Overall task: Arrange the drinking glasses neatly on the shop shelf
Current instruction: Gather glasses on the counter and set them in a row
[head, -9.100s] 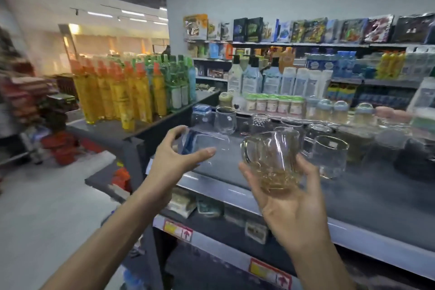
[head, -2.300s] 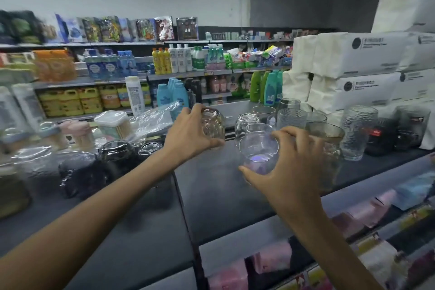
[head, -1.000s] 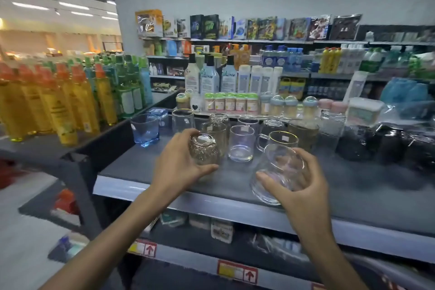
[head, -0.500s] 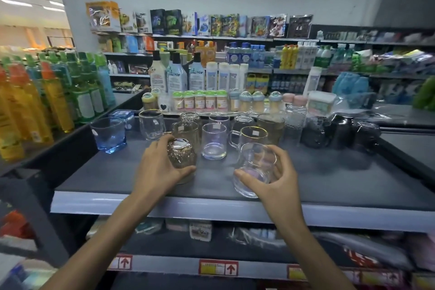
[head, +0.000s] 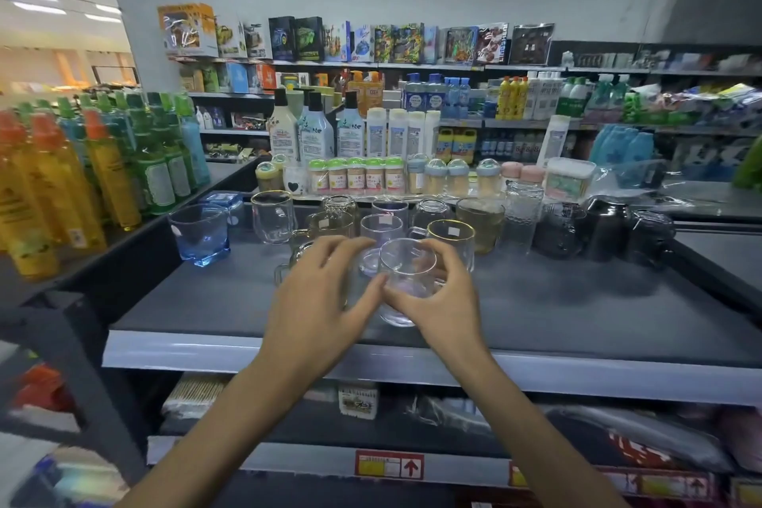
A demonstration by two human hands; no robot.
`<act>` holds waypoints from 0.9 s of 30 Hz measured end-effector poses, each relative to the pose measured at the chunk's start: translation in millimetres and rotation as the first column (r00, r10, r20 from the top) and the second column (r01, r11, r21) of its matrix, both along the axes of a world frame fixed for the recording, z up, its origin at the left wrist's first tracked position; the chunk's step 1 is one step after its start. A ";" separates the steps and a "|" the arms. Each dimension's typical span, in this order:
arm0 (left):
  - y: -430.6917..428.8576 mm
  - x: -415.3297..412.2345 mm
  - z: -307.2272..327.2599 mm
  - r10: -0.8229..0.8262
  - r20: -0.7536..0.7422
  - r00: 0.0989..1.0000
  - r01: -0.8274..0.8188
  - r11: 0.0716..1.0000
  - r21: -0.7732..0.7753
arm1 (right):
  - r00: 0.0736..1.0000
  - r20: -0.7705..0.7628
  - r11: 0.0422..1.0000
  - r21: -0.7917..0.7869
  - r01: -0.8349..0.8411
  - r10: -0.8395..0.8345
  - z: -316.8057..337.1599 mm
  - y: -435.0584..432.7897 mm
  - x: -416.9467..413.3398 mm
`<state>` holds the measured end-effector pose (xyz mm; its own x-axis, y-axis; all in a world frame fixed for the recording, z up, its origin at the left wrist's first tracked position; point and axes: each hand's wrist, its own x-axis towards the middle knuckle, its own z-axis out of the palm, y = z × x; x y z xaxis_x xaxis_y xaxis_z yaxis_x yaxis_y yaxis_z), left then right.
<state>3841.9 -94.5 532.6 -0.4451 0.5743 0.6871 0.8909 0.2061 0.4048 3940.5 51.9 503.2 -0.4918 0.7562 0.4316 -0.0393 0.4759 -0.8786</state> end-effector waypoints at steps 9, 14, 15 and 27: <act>27.1 -19.0 -8.5 0.079 -0.221 0.972 -0.127 0.969 -0.213 | 0.996 0.080 0.999 -0.008 0.043 -0.042 -2.9 14.4 -48.0; 29.5 -24.9 -11.0 0.133 -0.352 0.927 -0.223 0.948 -0.229 | 0.986 0.153 0.998 0.036 0.060 -0.065 -7.3 13.0 -52.6; 29.5 -25.6 -12.1 0.136 -0.355 0.925 -0.228 0.946 -0.232 | 0.985 0.163 0.998 0.029 0.054 -0.058 -8.4 12.5 -52.8; 21.2 -15.4 -13.5 0.119 -0.374 0.920 -0.212 0.953 -0.218 | 0.948 0.316 0.992 0.123 -0.003 -0.036 2.6 6.2 -24.2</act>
